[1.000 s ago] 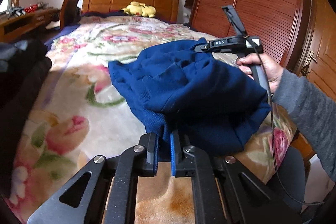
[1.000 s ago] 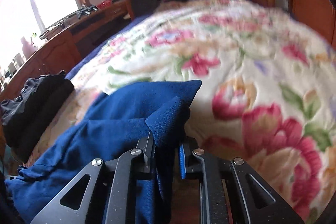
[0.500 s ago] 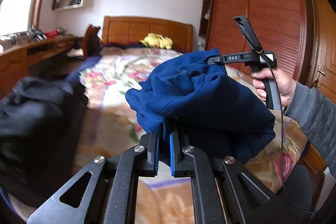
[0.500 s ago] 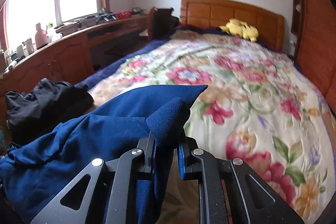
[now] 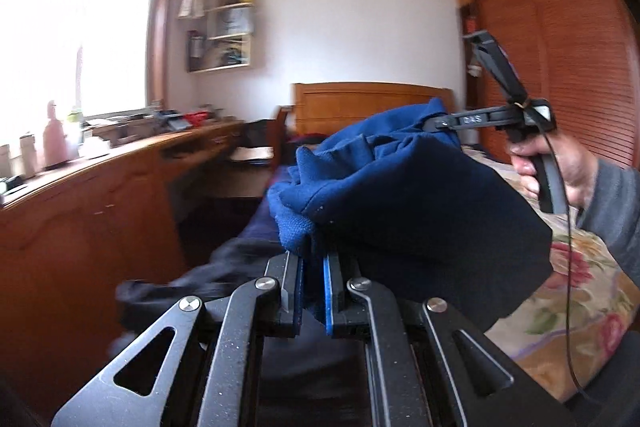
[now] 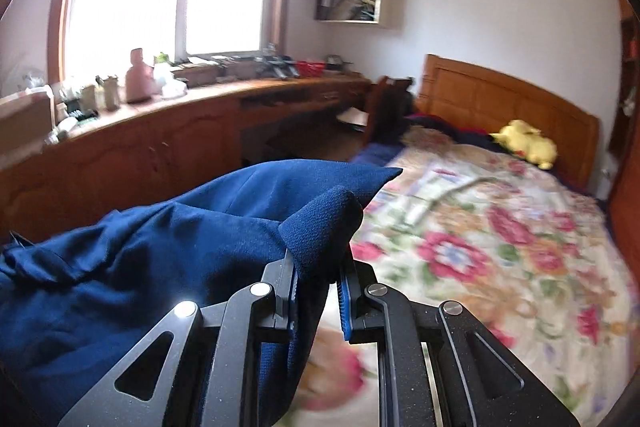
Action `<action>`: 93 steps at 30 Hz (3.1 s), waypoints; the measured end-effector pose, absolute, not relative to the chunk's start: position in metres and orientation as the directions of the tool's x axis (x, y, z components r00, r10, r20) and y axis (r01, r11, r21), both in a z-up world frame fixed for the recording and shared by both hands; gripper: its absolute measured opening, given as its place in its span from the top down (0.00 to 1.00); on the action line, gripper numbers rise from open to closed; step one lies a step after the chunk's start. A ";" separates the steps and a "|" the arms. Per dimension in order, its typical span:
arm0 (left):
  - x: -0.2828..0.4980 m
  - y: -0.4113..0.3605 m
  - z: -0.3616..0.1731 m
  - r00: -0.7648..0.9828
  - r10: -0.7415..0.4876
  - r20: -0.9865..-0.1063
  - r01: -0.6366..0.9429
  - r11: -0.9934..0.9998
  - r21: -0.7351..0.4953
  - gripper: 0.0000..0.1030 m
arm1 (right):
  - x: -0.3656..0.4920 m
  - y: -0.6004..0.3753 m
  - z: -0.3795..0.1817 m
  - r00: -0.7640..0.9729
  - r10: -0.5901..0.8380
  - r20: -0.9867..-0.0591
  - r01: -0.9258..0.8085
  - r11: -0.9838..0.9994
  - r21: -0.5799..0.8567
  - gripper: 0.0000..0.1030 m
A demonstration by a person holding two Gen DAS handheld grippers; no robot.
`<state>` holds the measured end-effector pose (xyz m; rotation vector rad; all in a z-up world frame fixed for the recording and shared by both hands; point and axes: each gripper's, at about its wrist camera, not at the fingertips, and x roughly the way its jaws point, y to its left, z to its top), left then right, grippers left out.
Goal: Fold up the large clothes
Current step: 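Carry the folded jacket with both grippers onto the black garment pile, then open both grippers and withdraw them from the jacket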
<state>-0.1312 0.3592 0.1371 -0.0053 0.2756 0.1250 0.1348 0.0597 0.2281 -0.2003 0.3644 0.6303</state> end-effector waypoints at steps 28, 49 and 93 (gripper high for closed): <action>-0.173 0.446 0.079 0.843 0.364 -0.397 -0.403 0.915 -0.017 0.44 | 0.119 0.143 0.120 0.596 0.638 -0.487 -0.726 0.688 0.012 0.39; -0.126 0.262 0.109 0.913 0.181 -0.366 -0.170 0.984 0.062 0.13 | 0.044 -0.059 0.098 0.727 0.551 -0.410 -0.608 0.794 -0.011 0.27; 0.017 0.011 0.026 0.921 -0.089 -0.380 0.091 0.996 -0.011 0.13 | -0.012 -0.254 -0.001 0.952 0.097 -0.291 -0.089 0.995 0.040 0.23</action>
